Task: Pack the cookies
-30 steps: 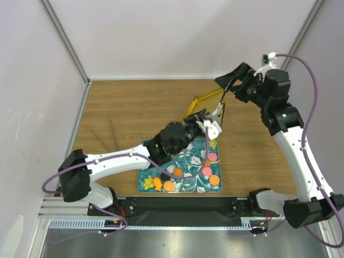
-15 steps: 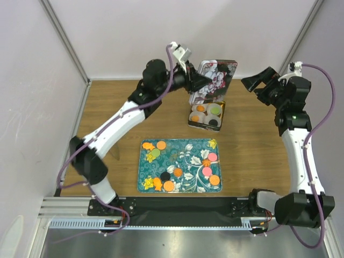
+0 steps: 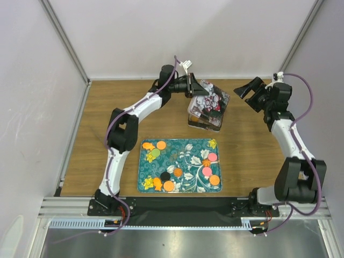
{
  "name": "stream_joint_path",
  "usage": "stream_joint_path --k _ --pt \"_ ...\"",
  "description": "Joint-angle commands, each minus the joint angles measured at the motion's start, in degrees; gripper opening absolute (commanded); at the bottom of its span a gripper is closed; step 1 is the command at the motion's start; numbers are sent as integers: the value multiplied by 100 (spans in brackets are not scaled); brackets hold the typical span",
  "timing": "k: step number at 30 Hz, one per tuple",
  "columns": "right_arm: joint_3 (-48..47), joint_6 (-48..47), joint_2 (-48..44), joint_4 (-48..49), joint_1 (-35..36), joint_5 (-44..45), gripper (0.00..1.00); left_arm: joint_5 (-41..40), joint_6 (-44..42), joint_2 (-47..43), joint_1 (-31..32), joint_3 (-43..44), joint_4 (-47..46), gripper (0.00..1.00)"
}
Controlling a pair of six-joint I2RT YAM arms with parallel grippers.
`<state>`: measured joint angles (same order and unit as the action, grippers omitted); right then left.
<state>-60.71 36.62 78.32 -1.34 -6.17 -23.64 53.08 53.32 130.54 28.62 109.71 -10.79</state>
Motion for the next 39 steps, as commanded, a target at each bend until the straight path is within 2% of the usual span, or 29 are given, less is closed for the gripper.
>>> stream_joint_path --k 1,2,9,13,22,39 --pt "24 -76 366 697 81 0 100 545 1186 278 -111 613 -1134 3" --pt "41 -85 429 740 90 -18 100 519 1363 366 -137 648 -1510 3" --pt "103 -67 1026 1223 248 -18 100 177 2147 1192 -190 1122 -2172 3" --pt "77 -41 1316 1417 292 -62 100 19 2367 1693 -199 1543 -2156 3" --pt "85 56 1817 1787 371 -167 100 -79 2420 2151 -199 1922 -2086 6" --pt "226 249 2521 2332 512 -326 100 -52 2429 2301 -208 1756 -1945 9"
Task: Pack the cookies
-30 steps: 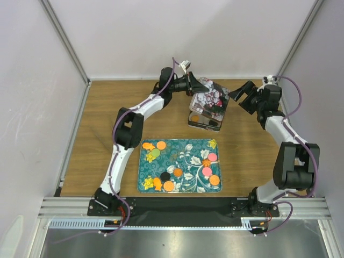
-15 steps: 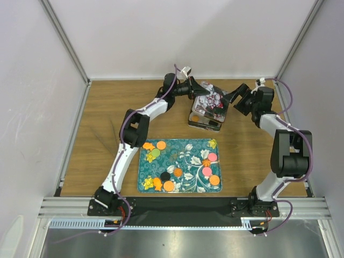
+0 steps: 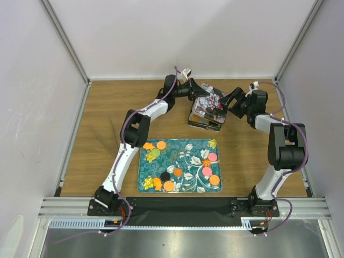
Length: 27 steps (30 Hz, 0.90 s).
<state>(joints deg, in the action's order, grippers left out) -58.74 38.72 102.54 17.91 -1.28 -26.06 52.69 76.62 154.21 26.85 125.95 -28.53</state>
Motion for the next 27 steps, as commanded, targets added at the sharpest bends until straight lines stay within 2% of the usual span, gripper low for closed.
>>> stream_joint_path --k 1,9,19,27 --pt "38 48 108 415 31 -83 100 -30 125 -75 -40 105 -179 9" --pt "100 92 205 555 101 -101 100 -13 143 -119 -75 -53 -161 11" --pt "143 180 301 679 295 -109 99 -74 248 -321 -163 -659 -293 13" --pt "82 215 389 609 312 -127 94 -57 301 -357 -224 -765 -451 20"
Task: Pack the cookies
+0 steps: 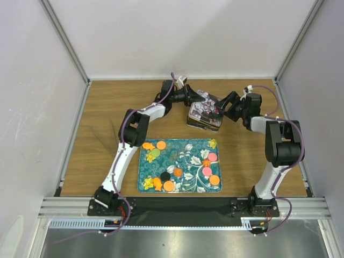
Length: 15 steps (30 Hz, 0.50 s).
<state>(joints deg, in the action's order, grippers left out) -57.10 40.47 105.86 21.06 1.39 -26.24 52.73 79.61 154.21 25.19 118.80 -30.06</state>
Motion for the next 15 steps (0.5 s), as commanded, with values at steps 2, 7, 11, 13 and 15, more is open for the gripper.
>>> stream_joint_path --k 2,7,11,13,15 --pt "-117 40 83 259 46 -101 91 -70 19 -357 -67 -59 -316 24" --pt "-178 14 127 92 46 -31 85 -87 28 -383 -76 -112 -412 31" --pt "-214 -4 154 3 54 -4 83 -123 -51 -462 -102 -182 -369 36" --pt "-222 5 154 -5 63 -4 81 -140 -112 -550 -128 -261 -351 38" --pt "-222 -4 154 -23 63 13 81 -131 -148 -620 -163 -331 -342 40"
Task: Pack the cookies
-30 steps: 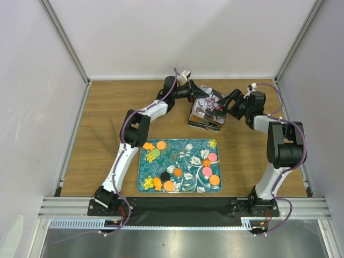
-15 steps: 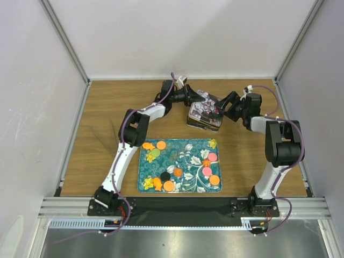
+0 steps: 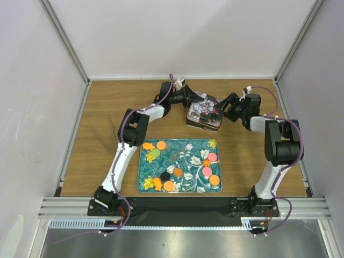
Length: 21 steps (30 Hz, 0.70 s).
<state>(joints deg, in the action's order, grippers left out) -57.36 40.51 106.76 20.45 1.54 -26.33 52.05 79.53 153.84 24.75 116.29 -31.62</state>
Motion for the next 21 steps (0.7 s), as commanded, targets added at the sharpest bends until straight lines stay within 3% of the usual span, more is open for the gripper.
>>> stream_joint_path --k 1,21 --pt "-205 -8 64 30 39 22 80 -72 -183 -592 -120 -89 -170 41" --pt "-231 -26 135 -76 66 49 79 -99 -947 -900 -401 -256 621 45"
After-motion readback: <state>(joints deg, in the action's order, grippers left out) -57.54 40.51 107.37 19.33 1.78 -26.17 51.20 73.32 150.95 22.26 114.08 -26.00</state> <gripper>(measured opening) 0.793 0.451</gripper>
